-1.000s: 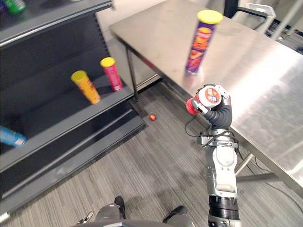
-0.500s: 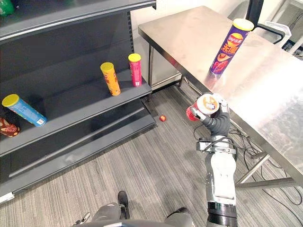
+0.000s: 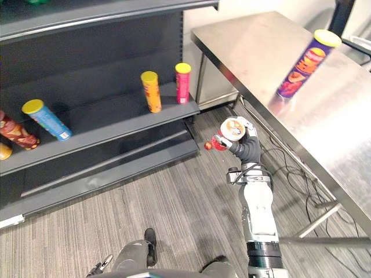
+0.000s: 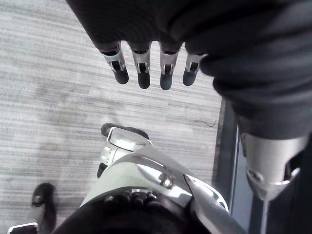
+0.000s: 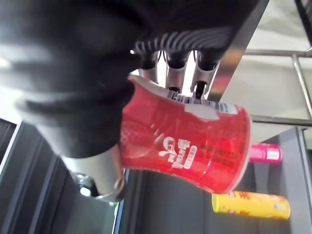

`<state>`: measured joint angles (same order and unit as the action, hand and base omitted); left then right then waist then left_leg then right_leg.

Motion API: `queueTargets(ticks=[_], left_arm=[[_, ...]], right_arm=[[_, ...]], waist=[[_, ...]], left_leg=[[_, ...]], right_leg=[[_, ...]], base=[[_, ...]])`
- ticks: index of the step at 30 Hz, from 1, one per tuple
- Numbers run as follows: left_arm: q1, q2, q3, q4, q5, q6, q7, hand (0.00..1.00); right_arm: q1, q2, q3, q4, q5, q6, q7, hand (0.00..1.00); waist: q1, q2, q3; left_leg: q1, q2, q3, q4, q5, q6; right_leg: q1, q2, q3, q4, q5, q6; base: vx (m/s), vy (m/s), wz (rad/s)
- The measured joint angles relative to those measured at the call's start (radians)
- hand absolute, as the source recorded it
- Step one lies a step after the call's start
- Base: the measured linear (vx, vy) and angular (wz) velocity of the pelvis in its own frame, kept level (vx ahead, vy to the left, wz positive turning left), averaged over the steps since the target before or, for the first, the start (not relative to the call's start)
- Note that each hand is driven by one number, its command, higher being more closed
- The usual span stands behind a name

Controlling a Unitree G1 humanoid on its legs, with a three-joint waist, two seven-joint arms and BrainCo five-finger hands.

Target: Put the gum and the chips on the shelf.

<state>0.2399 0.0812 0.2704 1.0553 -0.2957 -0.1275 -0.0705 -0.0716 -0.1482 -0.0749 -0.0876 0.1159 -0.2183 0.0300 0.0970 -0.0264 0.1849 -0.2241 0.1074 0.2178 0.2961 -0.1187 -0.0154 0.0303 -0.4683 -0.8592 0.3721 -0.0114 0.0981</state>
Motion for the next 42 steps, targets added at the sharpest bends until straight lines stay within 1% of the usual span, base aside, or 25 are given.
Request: queueTargets(ticks=[1,2,3,4,5,7,10,12,14,15,17,18,19,20,21,22,23,24,27,29,33,34,36,39,42], left_arm=[[0.003,0.002,-0.002,-0.001,-0.002,0.000,0.000,0.00],[0.003,0.005,-0.015,-0.002,-0.002,0.000,0.004,0.00],[-0.001,0.012,-0.034,0.000,-0.002,-0.001,0.007,0.00],[-0.002,0.025,-0.038,0.006,-0.001,0.000,0.008,0.00],[-0.002,0.043,-0.037,0.019,0.007,0.000,0.014,0.00],[0.001,0.044,-0.028,0.033,0.012,0.004,0.023,0.00],[-0.018,0.044,-0.028,0.040,0.033,0.003,0.025,0.00],[-0.032,0.051,-0.025,0.041,0.035,0.000,0.025,0.00],[-0.038,0.055,-0.006,0.041,0.034,0.000,0.025,0.00],[-0.044,0.041,0.005,0.048,0.033,0.001,0.026,0.00],[-0.038,0.016,0.013,0.058,0.031,0.007,0.024,0.00],[-0.038,0.013,0.015,0.059,0.032,0.008,0.024,0.00],[-0.039,0.009,0.031,0.059,0.032,0.008,0.023,0.00],[-0.039,0.007,0.038,0.059,0.033,0.008,0.024,0.00],[-0.039,0.002,0.049,0.059,0.034,0.008,0.025,0.00],[-0.041,0.000,0.050,0.059,0.038,0.008,0.026,0.00],[-0.042,0.001,0.050,0.058,0.043,0.008,0.028,0.00],[-0.042,0.002,0.051,0.057,0.044,0.008,0.031,0.00],[-0.042,0.002,0.052,0.053,0.066,0.008,0.040,0.00],[-0.042,0.000,0.052,0.048,0.074,0.006,0.047,0.00],[-0.042,0.000,0.048,0.048,0.094,0.007,0.049,0.00],[-0.043,0.004,0.025,0.048,0.145,0.007,0.050,0.00],[-0.043,0.008,0.001,0.048,0.161,0.007,0.049,0.00],[-0.043,0.010,-0.014,0.048,0.162,0.007,0.049,0.00],[-0.044,0.023,-0.055,0.048,0.166,0.007,0.049,0.00]], right_arm=[[0.002,-0.001,0.002,-0.001,0.000,0.000,0.000,1.00],[0.011,-0.004,0.003,0.000,0.000,0.000,0.003,1.00],[0.027,0.002,0.006,-0.001,0.000,0.000,0.006,1.00],[0.038,0.011,0.017,-0.006,0.000,0.000,0.014,1.00],[0.046,0.012,0.040,-0.015,0.000,0.000,0.025,1.00],[0.044,0.012,0.064,-0.024,0.001,-0.002,0.042,1.00],[0.045,0.012,0.084,-0.024,0.001,-0.002,0.047,1.00],[0.046,0.011,0.084,-0.025,0.001,-0.002,0.047,1.00],[0.046,0.011,0.087,-0.029,0.004,-0.002,0.047,1.00],[0.044,0.004,0.085,-0.027,0.006,-0.002,0.047,1.00],[0.042,0.008,0.093,-0.030,0.020,-0.003,0.056,1.00],[0.044,0.008,0.091,-0.033,0.021,-0.003,0.060,1.00],[0.045,0.007,0.087,-0.037,0.034,-0.003,0.065,1.00],[0.046,0.008,0.085,-0.037,0.046,-0.003,0.066,1.00],[0.046,0.004,0.083,-0.037,0.050,-0.003,0.065,1.00],[0.043,0.000,0.077,-0.036,0.051,-0.004,0.063,1.00],[0.043,0.000,0.074,-0.034,0.051,-0.004,0.062,1.00],[0.046,0.008,0.067,-0.025,0.051,-0.003,0.057,1.00],[0.059,0.016,0.093,-0.014,0.048,-0.003,0.053,1.00],[0.057,0.025,0.104,-0.005,0.048,-0.003,0.053,1.00],[0.053,0.035,0.107,0.040,0.048,0.001,0.046,1.00],[-0.009,0.017,0.124,0.064,0.048,0.001,0.040,1.00],[-0.044,0.007,0.133,0.064,0.048,0.001,0.040,1.00],[-0.075,0.006,0.134,0.065,0.048,0.004,0.039,1.00],[-0.182,-0.025,0.147,0.065,0.048,0.016,0.036,1.00]], waist=[[-0.002,-0.002,0.001],[-0.009,-0.001,0.001],[-0.012,0.012,0.009],[-0.012,0.002,0.006],[-0.013,-0.016,0.009],[-0.008,-0.026,0.014],[-0.012,-0.008,0.023],[-0.016,-0.017,0.022],[-0.014,-0.053,0.018],[-0.014,-0.038,0.016],[-0.014,-0.013,0.001],[-0.018,-0.012,-0.002],[-0.035,-0.011,-0.002],[-0.041,-0.011,-0.002],[-0.049,-0.008,-0.005],[-0.061,-0.005,-0.007],[-0.068,-0.005,-0.007],[-0.063,-0.011,-0.008],[-0.059,-0.012,-0.013],[-0.053,-0.008,-0.026],[-0.061,-0.001,-0.031],[-0.064,0.010,-0.038],[-0.058,0.016,-0.042],[-0.054,0.018,-0.044],[-0.053,0.018,-0.045]], left_leg=[[0.001,-0.013,-0.022,0.005,-0.003,0.005],[0.010,-0.033,-0.070,0.001,-0.002,0.012],[0.021,-0.033,-0.127,-0.016,0.006,0.023],[0.023,-0.038,-0.169,-0.033,0.012,0.032],[0.031,-0.052,-0.193,-0.054,0.021,0.043],[0.043,-0.075,-0.224,-0.051,0.024,0.044],[0.039,-0.087,-0.304,-0.047,0.023,0.043],[0.028,-0.098,-0.367,-0.049,0.028,0.016],[0.030,-0.128,-0.414,-0.049,0.027,-0.014],[0.031,-0.111,-0.454,-0.060,0.027,-0.035],[0.035,-0.046,-0.473,-0.161,0.072,-0.069],[0.037,-0.026,-0.462,-0.191,0.085,-0.070],[0.033,0.016,-0.397,-0.229,0.117,-0.064],[0.035,0.032,-0.353,-0.243,0.131,-0.065],[0.045,0.063,-0.234,-0.257,0.175,-0.064],[0.057,0.078,-0.115,-0.284,0.202,-0.081],[0.059,0.079,-0.078,-0.298,0.213,-0.081],[0.080,0.076,-0.051,-0.321,0.215,-0.080],[0.128,0.055,-0.024,-0.347,0.217,-0.080],[0.143,0.049,0.011,-0.372,0.217,-0.080],[0.168,0.049,0.045,-0.390,0.217,-0.080],[0.176,0.051,0.058,-0.393,0.217,-0.081],[0.179,0.049,0.071,-0.396,0.217,-0.080],[0.178,0.046,0.072,-0.397,0.219,-0.077],[0.177,0.045,0.076,-0.397,0.221,-0.074]], right_leg=[[-0.007,-0.013,0.052,0.042,0.004,-0.046],[-0.051,-0.022,0.202,0.140,0.046,-0.158],[-0.104,0.049,0.425,0.174,0.008,-0.127],[-0.115,0.120,0.541,0.159,-0.056,-0.082],[-0.115,0.174,0.594,0.121,-0.112,-0.072],[-0.122,0.202,0.582,0.071,-0.139,-0.062],[-0.161,0.239,0.624,0.001,-0.134,-0.053],[-0.172,0.259,0.697,-0.081,-0.114,-0.022],[-0.144,0.238,0.698,-0.135,-0.091,0.019],[-0.122,0.253,0.652,-0.130,-0.106,0.032],[-0.112,0.301,0.568,-0.159,-0.121,0.009],[-0.112,0.307,0.542,-0.163,-0.124,0.000],[-0.112,0.312,0.492,-0.160,-0.131,-0.013],[-0.109,0.312,0.471,-0.160,-0.134,-0.018],[-0.106,0.315,0.443,-0.162,-0.136,-0.020],[-0.104,0.313,0.422,-0.168,-0.135,-0.020],[-0.101,0.311,0.415,-0.171,-0.135,-0.019],[-0.090,0.311,0.418,-0.188,-0.129,-0.012],[-0.042,0.303,0.435,-0.249,-0.102,0.012],[-0.046,0.304,0.464,-0.277,-0.089,0.016],[-0.045,0.309,0.496,-0.297,-0.073,0.022],[-0.047,0.312,0.518,-0.301,-0.061,0.020],[-0.047,0.311,0.528,-0.307,-0.052,0.021],[-0.047,0.310,0.535,-0.316,-0.042,0.020],[-0.051,0.310,0.546,-0.329,-0.025,0.020]], base=[[0.01,0.143,1.11],[0.04,0.149,1.26],[0.06,0.096,1.45],[0.09,0.008,1.45],[0.08,-0.056,1.12],[0.08,-0.058,0.81],[0.08,-0.074,0.89],[0.10,-0.201,1.04],[0.11,-0.291,0.99],[0.10,-0.323,0.79],[0.11,-0.348,0.86],[0.12,-0.300,1.03],[0.10,-0.222,0.84],[0.15,-0.229,0.88],[0.18,-0.158,0.67],[0.20,-0.097,0.61],[0.18,-0.009,0.31],[0.12,0.037,0.02],[0.09,0.058,-0.18],[0.03,0.064,-0.39],[-0.02,0.023,-0.29],[-0.08,0.018,-0.24],[-0.06,0.024,-0.17],[-0.01,0.013,-0.05],[-0.02,0.016,-0.12]])
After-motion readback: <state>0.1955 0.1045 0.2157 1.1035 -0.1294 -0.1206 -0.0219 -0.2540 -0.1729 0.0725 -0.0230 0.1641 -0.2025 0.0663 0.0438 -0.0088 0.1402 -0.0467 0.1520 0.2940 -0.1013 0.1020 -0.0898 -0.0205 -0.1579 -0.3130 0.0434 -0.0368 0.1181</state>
